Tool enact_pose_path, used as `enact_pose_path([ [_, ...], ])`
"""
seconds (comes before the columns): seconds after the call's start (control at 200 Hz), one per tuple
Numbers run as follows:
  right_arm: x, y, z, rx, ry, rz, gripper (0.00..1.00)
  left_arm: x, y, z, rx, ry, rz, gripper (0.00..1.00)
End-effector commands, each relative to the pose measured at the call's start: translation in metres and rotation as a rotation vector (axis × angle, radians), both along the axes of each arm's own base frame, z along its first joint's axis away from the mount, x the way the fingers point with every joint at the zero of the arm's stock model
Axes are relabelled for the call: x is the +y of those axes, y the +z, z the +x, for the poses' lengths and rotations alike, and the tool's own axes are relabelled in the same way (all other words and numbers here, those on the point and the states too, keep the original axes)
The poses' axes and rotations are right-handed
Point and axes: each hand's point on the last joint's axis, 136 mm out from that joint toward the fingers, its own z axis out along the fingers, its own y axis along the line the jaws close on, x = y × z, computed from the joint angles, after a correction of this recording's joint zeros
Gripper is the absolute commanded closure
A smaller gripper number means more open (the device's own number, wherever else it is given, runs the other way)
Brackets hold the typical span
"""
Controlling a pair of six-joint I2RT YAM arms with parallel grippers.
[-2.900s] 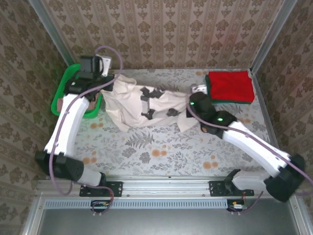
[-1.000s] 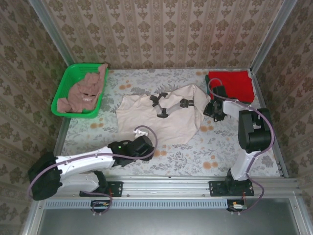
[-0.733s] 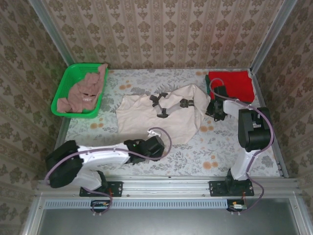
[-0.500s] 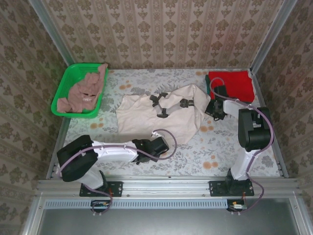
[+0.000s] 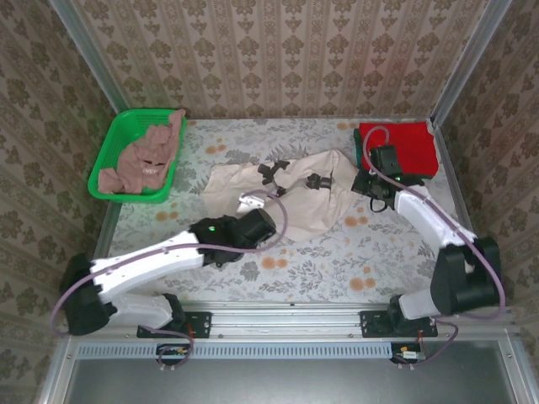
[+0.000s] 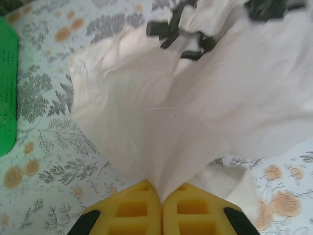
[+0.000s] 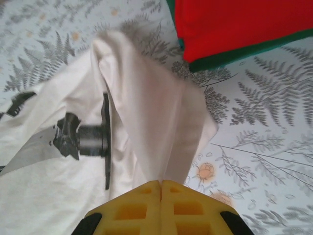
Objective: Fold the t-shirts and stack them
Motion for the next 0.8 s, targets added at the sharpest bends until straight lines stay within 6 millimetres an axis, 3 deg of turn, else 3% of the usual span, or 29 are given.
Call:
enact_pose_path([
  [0.0,-0.022,0.007,-0.037,0.034,-0.044,-0.093,1.00,0.008,-0.003,-0.016,0.023,-0.096,0.103,0.87],
  [0.04,-0.028,0.014,-0.044,0.015,-0.059,-0.114,1.00,0.010,-0.008,-0.020,0.032,-0.099,0.105,0.71],
  [0.09,-0.037,0.018,-0.051,-0.002,-0.088,-0.145,1.00,0.006,-0.020,-0.022,0.046,-0.120,0.078,0.40],
  [0.165,-0.045,0.014,-0.053,0.004,-0.109,-0.169,1.00,-0.007,-0.044,-0.023,0.104,-0.155,0.024,0.23],
  [0.205,-0.046,0.007,-0.053,0.028,-0.111,-0.173,1.00,-0.009,-0.057,-0.020,0.130,-0.144,0.002,0.21],
  [0.305,-0.054,-0.009,-0.049,0.096,-0.134,-0.214,1.00,0.010,-0.077,-0.012,0.181,-0.016,-0.047,0.13],
  [0.45,-0.070,-0.012,-0.035,0.130,-0.182,-0.254,1.00,0.039,-0.084,-0.027,0.178,0.073,-0.158,0.09],
  [0.535,-0.067,-0.005,-0.025,0.122,-0.171,-0.246,1.00,0.046,-0.098,-0.045,0.210,0.088,-0.256,0.00],
  [0.73,-0.047,0.026,0.009,0.030,-0.109,-0.166,1.00,0.049,-0.151,-0.071,0.321,0.126,-0.263,0.00],
  [0.765,-0.040,0.029,0.015,0.028,-0.085,-0.156,0.94,0.048,-0.157,-0.071,0.334,0.135,-0.248,0.00],
  [0.795,-0.033,0.032,0.018,0.041,-0.055,-0.166,0.81,0.046,-0.161,-0.071,0.345,0.135,-0.236,0.00],
])
